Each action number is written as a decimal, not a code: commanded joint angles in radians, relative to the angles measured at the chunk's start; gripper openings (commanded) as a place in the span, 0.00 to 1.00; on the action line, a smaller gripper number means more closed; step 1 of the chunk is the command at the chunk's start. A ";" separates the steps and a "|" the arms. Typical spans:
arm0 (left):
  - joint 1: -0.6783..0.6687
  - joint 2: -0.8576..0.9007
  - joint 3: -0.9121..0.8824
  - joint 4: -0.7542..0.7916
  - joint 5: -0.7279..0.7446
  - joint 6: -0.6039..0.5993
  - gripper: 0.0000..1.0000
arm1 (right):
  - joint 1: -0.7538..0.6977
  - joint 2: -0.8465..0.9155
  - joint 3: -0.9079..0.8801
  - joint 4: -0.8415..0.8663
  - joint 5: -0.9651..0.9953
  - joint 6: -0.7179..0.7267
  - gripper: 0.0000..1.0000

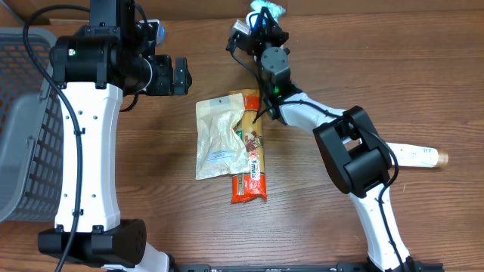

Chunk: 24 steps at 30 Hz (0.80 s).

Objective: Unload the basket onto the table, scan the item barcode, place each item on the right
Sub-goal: 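Lift the tissue pack and hold its barcode before the white scanner, then carry the tissue pack right and drop it beside the tube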

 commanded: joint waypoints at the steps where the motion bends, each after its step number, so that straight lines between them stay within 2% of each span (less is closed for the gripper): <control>1: -0.002 0.003 0.003 0.001 -0.003 0.023 1.00 | 0.056 -0.071 0.031 0.010 0.053 0.046 0.04; 6: -0.002 0.003 0.003 0.001 -0.003 0.023 1.00 | 0.100 -0.210 0.031 -0.163 0.146 0.179 0.04; 10: -0.002 0.003 0.003 0.001 -0.003 0.023 1.00 | 0.137 -0.354 0.031 -0.446 0.179 0.370 0.04; 12: -0.002 0.003 0.003 0.001 -0.003 0.023 1.00 | 0.148 -0.439 0.031 -0.633 0.166 0.537 0.04; 16: -0.002 0.003 0.003 0.001 -0.003 0.023 1.00 | 0.135 -0.616 0.031 -1.049 -0.013 0.902 0.04; 19: -0.002 0.003 0.003 0.001 -0.003 0.023 1.00 | 0.101 -0.731 0.031 -1.293 -0.183 1.127 0.04; 24: -0.002 0.003 0.003 0.001 -0.003 0.023 1.00 | -0.024 -0.872 0.031 -1.612 -0.344 1.402 0.04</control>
